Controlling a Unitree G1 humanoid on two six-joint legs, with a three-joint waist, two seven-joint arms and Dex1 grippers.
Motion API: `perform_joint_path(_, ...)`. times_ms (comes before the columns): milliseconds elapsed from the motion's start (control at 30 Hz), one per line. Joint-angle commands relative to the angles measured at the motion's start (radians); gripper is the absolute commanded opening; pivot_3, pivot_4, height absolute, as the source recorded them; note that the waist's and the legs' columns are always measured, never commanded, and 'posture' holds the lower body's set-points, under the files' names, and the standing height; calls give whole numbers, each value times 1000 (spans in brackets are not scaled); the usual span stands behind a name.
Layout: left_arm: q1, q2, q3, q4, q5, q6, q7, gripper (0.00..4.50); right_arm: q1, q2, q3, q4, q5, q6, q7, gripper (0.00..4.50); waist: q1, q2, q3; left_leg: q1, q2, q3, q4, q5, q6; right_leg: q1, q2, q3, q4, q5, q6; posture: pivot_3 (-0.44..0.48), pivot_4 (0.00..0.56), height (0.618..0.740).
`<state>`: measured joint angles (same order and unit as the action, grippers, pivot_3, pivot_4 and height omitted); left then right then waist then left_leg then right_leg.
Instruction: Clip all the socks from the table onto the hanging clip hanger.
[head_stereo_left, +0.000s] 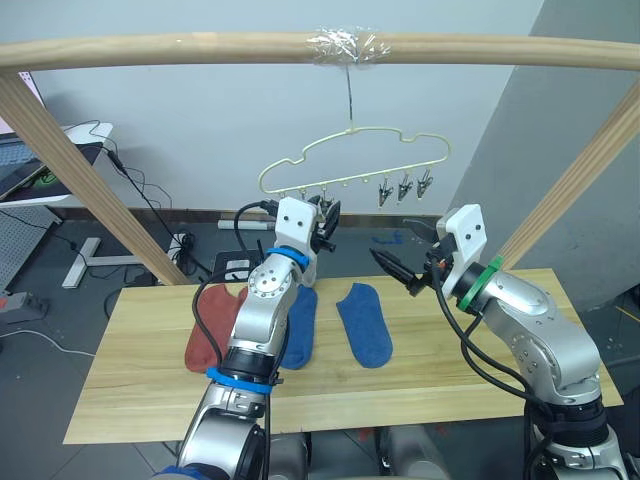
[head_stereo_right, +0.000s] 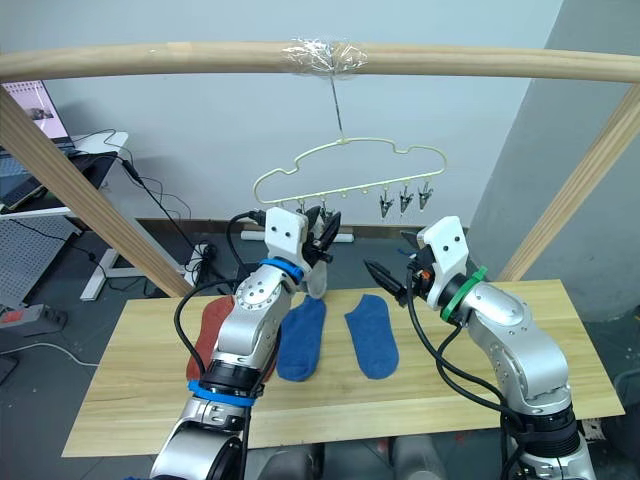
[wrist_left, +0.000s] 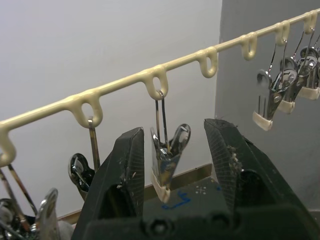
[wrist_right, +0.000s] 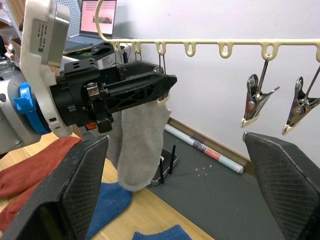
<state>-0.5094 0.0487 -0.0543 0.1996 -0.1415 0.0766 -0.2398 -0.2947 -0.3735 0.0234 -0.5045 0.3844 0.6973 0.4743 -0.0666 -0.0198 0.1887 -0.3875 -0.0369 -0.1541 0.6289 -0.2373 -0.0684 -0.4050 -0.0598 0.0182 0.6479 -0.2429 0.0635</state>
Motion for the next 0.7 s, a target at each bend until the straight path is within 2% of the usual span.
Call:
perform_joint_path(33, -24, -11, -2, -11, -8, -10, -20, 2077, -21, 2, -16, -23, 13, -13, -9, 4500, -1, 0, 0, 0, 0, 0, 0, 0, 0, 0, 0, 0, 0, 0, -1, -171, 153, 740)
perform_joint_path(700, -36, -37, 13, -9, -16, -16, -39, 2077, -27, -1, -19, -16, 15, -15, -18, 4500, -20, 0, 0, 0, 0, 0, 1, 0, 1, 0, 0, 0, 1, 1, -1, -174, 147, 740)
